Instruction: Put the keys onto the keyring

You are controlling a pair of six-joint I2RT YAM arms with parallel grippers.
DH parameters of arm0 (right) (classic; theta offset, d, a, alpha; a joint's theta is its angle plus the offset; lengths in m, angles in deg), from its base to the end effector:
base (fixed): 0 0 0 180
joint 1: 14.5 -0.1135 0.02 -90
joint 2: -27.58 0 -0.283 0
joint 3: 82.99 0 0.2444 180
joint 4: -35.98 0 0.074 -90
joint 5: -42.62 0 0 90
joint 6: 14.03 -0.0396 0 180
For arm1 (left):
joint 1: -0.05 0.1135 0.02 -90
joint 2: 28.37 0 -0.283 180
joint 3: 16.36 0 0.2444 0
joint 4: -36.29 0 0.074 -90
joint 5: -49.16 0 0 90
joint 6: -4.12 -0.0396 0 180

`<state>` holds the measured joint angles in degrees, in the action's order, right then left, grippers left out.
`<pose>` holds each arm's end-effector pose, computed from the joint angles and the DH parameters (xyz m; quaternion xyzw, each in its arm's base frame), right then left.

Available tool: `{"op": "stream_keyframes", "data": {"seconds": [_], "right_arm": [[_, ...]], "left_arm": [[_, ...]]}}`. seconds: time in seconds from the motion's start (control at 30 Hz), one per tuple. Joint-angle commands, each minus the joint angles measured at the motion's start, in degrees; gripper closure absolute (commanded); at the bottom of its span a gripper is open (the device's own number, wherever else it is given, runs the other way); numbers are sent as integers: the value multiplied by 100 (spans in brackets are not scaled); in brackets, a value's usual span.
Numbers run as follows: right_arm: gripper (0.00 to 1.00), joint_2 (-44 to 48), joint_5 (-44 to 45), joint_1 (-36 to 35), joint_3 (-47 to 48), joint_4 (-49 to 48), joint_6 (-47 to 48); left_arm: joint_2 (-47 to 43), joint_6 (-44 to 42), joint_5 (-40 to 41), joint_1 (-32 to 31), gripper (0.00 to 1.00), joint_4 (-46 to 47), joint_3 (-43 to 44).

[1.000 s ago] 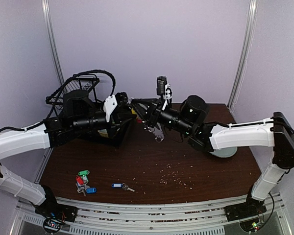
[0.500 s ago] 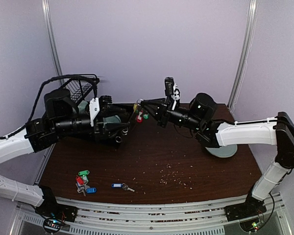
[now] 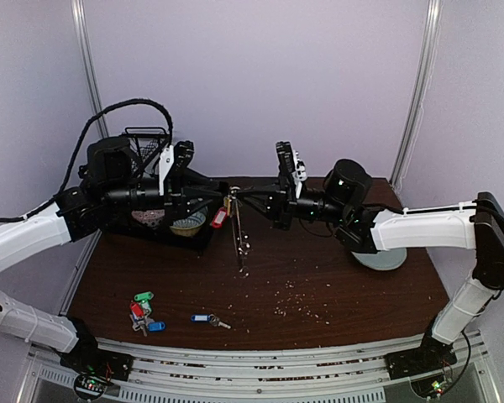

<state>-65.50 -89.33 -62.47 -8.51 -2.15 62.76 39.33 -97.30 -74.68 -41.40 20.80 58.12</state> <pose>0.2243 0.2884 0.3527 -0.4399 0.4268 0.5659 0.5514 0.1810 -0.1893 0.3880 0.4929 0.5656 -0.3747 0.5447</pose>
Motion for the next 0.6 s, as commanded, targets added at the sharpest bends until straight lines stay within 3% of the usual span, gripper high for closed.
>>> {"op": "stream_keyframes", "data": {"seconds": [0.0, 0.57], "right_arm": [[100, 259, -103, -2, -5, -273, 82], [100, 239, -87, -158, 58, -174, 240]], "left_arm": [[13, 352, -686, -5, 68, 467, -48], [372, 803, -388, -8, 80, 881, -155]]}}
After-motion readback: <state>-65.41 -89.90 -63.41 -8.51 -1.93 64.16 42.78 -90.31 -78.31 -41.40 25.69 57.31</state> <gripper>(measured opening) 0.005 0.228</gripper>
